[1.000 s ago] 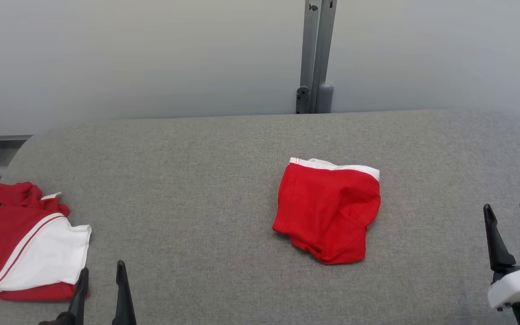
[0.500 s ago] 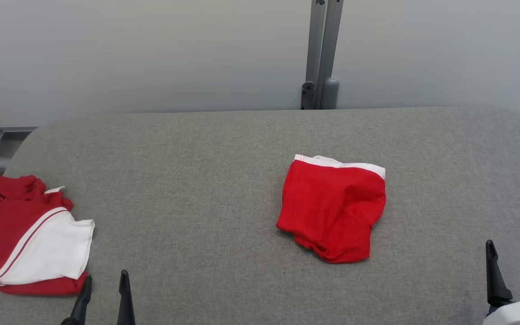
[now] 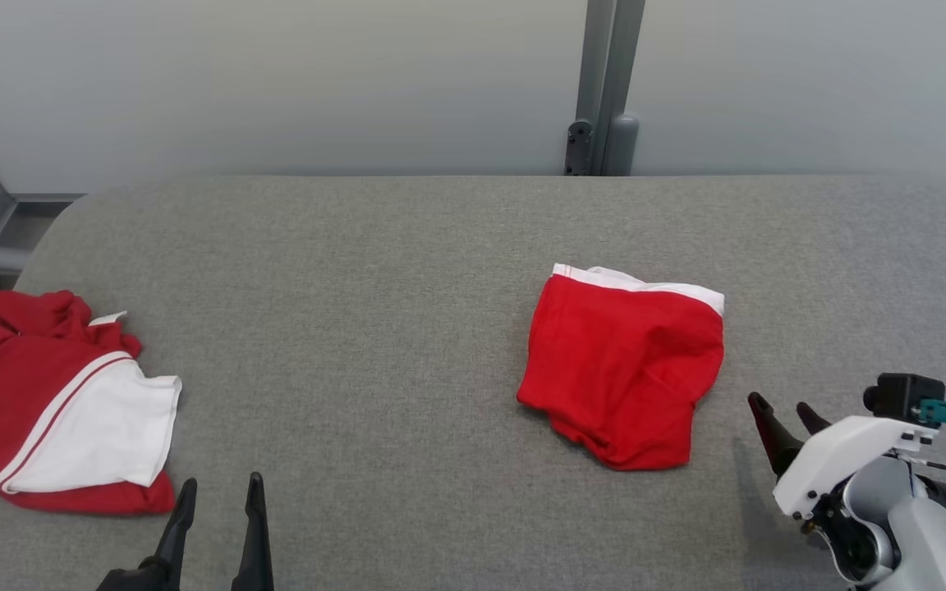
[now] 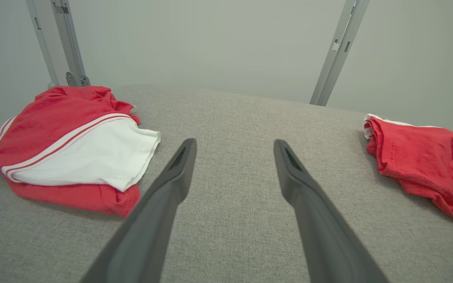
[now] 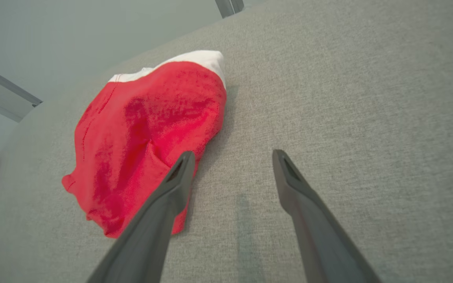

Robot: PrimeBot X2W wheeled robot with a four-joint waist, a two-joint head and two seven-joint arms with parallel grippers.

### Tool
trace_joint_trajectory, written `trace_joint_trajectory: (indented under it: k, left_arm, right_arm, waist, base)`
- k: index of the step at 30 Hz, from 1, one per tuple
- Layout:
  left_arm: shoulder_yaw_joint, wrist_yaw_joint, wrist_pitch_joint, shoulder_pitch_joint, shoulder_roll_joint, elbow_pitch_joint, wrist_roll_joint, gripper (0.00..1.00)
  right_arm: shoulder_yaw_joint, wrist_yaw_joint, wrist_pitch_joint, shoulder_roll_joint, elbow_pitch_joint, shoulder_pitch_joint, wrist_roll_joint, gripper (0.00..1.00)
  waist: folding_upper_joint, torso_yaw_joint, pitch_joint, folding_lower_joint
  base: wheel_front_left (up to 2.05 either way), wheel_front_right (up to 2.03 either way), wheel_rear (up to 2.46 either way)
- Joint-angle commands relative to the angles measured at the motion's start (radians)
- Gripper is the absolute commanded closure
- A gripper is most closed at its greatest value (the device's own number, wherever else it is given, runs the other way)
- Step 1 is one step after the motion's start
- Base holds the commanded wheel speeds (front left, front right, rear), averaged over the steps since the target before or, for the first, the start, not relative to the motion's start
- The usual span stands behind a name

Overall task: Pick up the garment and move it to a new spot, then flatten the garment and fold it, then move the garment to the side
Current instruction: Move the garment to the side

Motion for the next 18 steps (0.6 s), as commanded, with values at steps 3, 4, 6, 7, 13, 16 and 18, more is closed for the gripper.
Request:
trace_joint_trajectory:
  k: [3,4,6,7,13,16,18]
  left_arm:
    - [-0.016,-0.002,0.000,-0.031,0.002,0.001,0.007,0.00]
    - [-0.020,-0.001,0.000,-0.039,0.002,-0.001,0.006,0.00]
    - [-0.027,0.000,0.000,-0.049,0.001,-0.004,0.004,0.00]
    - [-0.030,0.002,0.000,-0.052,0.002,-0.004,0.006,0.00]
    - [-0.040,0.013,0.000,-0.071,0.001,-0.012,-0.002,0.00]
    - [-0.046,0.019,0.000,-0.079,0.001,-0.015,-0.006,0.00]
    - [-0.046,0.024,0.000,-0.086,0.001,-0.023,-0.013,0.00]
  right_arm:
    - [-0.027,0.000,0.079,0.041,0.101,-0.082,-0.020,0.00]
    - [-0.036,0.000,0.096,0.060,0.136,-0.104,-0.022,0.00]
    - [-0.049,0.000,0.109,0.083,0.185,-0.144,-0.004,0.00]
    - [-0.053,0.000,0.111,0.090,0.210,-0.161,0.000,0.00]
    - [-0.072,0.000,0.065,0.122,0.325,-0.255,0.053,0.00]
    - [-0.063,0.000,0.041,0.123,0.364,-0.293,0.070,1.00]
    - [-0.044,0.000,0.052,0.126,0.373,-0.316,0.086,1.00]
  waist:
    - [0.0000,0.044,0.032,0.0000]
    - [0.0000,0.054,0.043,0.0000]
    - [0.0000,0.070,0.059,0.0000]
    - [0.0000,0.078,0.065,0.0000]
    - [0.0000,0.102,0.109,0.0000]
    - [0.0000,0.096,0.130,0.0000]
    - [0.0000,0.081,0.149,0.0000]
  base:
    - [0.00,0.00,0.00]
    - [0.00,0.00,0.00]
    - [0.00,0.00,0.00]
    - [0.00,0.00,0.00]
    - [0.00,0.00,0.00]
    - [0.00,0.00,0.00]
    - [0.00,0.00,0.00]
